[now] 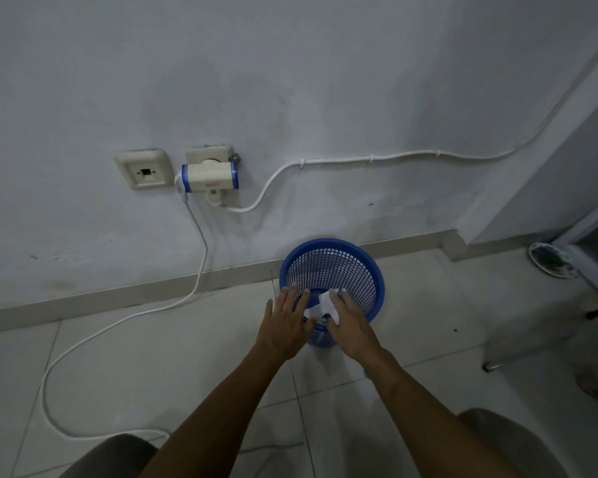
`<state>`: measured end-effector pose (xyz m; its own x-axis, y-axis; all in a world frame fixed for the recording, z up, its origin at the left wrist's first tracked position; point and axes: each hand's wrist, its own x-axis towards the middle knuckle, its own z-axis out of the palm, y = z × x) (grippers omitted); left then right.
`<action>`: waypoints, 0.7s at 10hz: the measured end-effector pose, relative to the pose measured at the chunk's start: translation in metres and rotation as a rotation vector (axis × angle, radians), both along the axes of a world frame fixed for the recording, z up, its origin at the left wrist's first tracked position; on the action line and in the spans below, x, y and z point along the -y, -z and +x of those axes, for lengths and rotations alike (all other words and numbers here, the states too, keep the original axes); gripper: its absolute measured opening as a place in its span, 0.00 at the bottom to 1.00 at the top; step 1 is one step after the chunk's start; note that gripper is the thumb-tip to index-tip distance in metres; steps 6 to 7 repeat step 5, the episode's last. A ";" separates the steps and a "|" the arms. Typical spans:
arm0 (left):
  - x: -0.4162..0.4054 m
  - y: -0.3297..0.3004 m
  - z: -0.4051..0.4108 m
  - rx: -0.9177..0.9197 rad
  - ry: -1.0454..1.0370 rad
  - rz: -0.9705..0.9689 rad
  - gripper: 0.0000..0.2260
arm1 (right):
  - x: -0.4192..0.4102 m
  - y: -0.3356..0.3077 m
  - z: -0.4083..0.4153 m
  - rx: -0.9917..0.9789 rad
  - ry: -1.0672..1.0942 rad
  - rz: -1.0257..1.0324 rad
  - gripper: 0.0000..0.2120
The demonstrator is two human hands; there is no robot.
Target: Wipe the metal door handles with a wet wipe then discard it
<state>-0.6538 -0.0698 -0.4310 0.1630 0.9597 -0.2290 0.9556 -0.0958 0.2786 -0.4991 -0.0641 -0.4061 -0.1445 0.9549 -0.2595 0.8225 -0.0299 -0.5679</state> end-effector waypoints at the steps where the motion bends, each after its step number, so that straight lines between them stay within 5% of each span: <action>1: -0.001 0.002 0.000 -0.024 0.017 -0.044 0.30 | -0.003 0.005 0.001 0.097 -0.028 -0.084 0.29; 7: -0.006 -0.008 -0.003 0.048 -0.011 0.013 0.29 | -0.003 -0.001 0.018 -0.016 -0.016 -0.019 0.27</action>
